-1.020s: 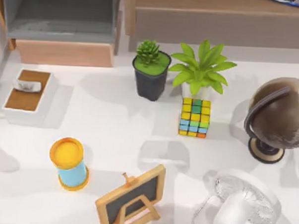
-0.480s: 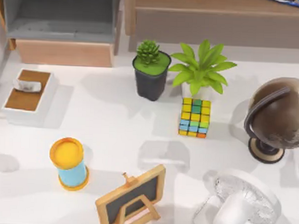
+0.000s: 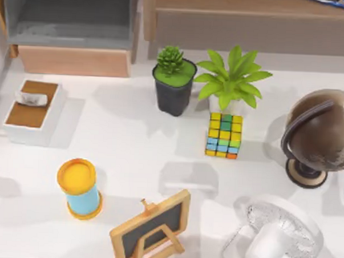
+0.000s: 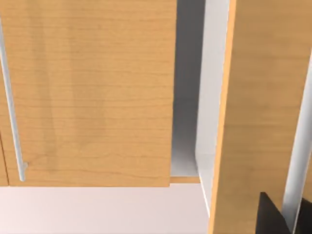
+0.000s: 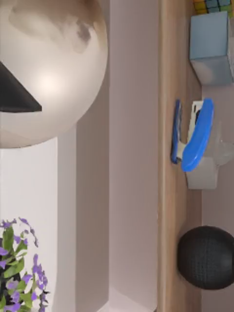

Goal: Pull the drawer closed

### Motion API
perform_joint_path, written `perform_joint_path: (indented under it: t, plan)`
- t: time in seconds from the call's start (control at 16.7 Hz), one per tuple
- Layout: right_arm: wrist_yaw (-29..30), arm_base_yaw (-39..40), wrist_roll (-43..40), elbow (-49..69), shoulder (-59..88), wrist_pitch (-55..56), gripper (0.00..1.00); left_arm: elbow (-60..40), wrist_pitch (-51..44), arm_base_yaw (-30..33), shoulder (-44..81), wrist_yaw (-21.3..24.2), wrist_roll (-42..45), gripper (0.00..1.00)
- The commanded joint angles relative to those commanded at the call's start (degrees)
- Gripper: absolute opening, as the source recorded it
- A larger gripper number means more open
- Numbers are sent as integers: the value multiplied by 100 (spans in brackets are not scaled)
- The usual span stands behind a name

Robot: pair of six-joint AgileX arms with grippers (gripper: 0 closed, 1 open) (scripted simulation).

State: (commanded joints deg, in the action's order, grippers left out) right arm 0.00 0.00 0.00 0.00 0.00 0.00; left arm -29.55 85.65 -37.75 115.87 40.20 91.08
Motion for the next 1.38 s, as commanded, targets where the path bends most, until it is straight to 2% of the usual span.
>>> perform_joint_path:
  t: [0.24,0.6,0.96,1.38]
  plan:
    - [0,0,0,0,0,0,100,-95,-138,76,137,-76,-19,0]
    - [0,0,0,0,0,0,100,-1197,-711,635,541,-641,-44,0]
    - [0,0,0,0,0,0,100,-1294,-811,680,620,-700,-51,0]
    - [0,0,0,0,0,0,100,-2388,-1415,1067,1120,-1085,-85,0]
